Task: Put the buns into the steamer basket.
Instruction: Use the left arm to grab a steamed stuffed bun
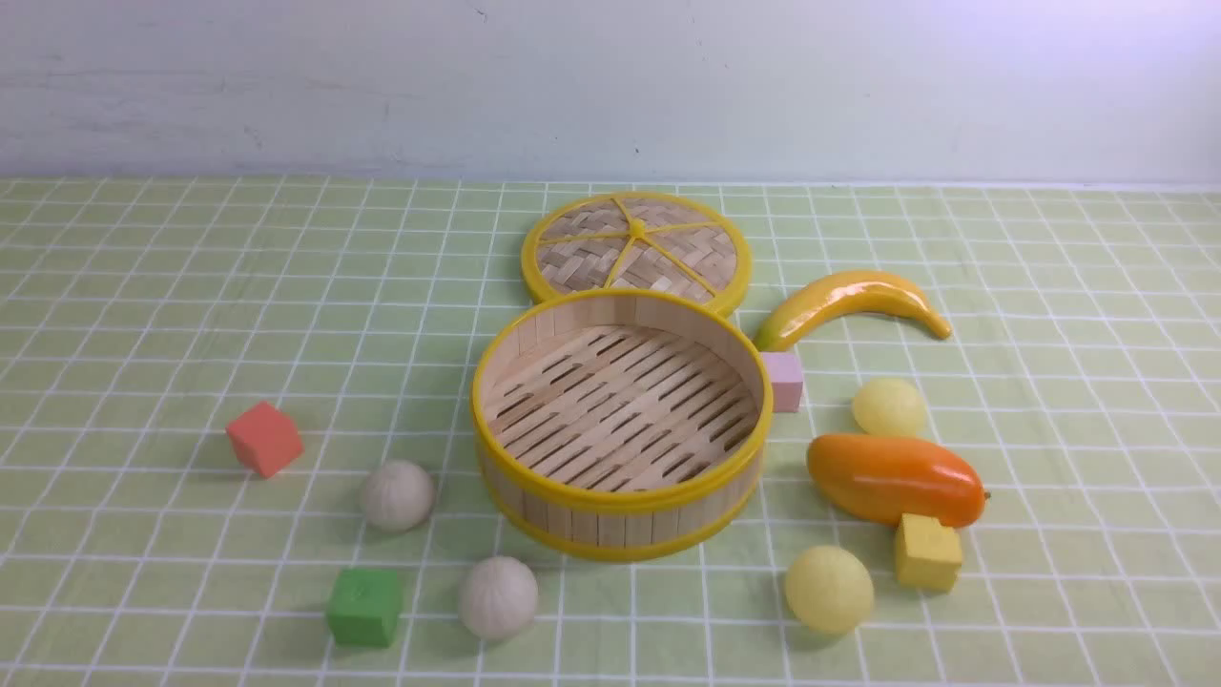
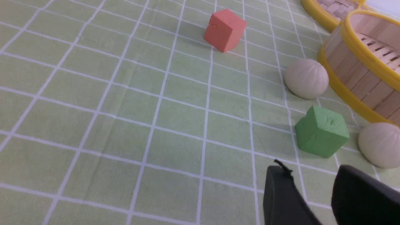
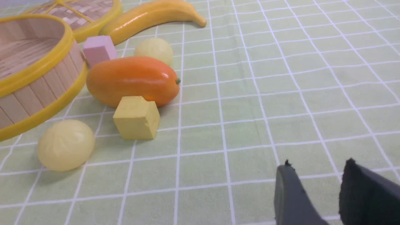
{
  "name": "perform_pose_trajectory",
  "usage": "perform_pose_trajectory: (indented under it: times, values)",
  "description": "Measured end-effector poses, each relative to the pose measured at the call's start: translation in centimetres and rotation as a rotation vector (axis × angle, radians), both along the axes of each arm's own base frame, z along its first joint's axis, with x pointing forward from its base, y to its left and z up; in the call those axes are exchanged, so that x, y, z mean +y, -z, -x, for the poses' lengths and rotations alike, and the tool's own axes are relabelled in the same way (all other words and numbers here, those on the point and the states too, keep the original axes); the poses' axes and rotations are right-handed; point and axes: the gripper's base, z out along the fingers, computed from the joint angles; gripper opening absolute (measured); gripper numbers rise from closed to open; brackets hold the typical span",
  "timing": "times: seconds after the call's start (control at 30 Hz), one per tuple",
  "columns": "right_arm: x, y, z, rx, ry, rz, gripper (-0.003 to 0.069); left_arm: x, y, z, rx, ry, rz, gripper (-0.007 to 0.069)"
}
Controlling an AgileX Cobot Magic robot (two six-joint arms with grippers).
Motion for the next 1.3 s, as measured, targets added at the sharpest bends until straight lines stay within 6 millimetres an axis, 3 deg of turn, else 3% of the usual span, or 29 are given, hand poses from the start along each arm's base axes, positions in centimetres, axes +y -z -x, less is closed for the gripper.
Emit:
perform_pose_trajectory:
  times: [0.53, 0.8, 0.97, 1.07, 1.13, 1.23, 1.3]
  values:
    - [0.0, 0.0, 0.0, 0.0, 0.0, 0.0, 0.0239, 0.0, -0.4, -0.1, -0.044, -0.003, 0.01, 0.0238]
    - [0.0, 0.0, 0.0, 0.0, 0.0, 0.0, 0.0239, -0.1, -2.8, -0.4, -0.251, -0.082, 0.575, 0.0238]
    - [0.0, 0.0, 0.0, 0.0, 0.0, 0.0, 0.0239, 0.2, -3.9, -0.4, -0.337, -0.098, 0.659, 0.0195]
    - [0.0, 0.0, 0.0, 0.0, 0.0, 0.0, 0.0239, -0.1, -5.7, 0.0, -0.324, -0.066, 0.666, 0.0113]
    - [0.0, 0.0, 0.0, 0.0, 0.0, 0.0, 0.0239, -0.5, -8.8, 0.4, -0.289, -0.019, 0.618, 0.0004]
    - [0.0, 0.0, 0.0, 0.0, 0.0, 0.0, 0.0239, -1.3, -12.6, 0.2, -0.142, 0.054, 0.454, -0.0013]
    - [0.0, 0.0, 0.0, 0.0, 0.0, 0.0, 0.0239, -1.8, -13.9, -0.1, -0.037, 0.1, 0.374, -0.0013]
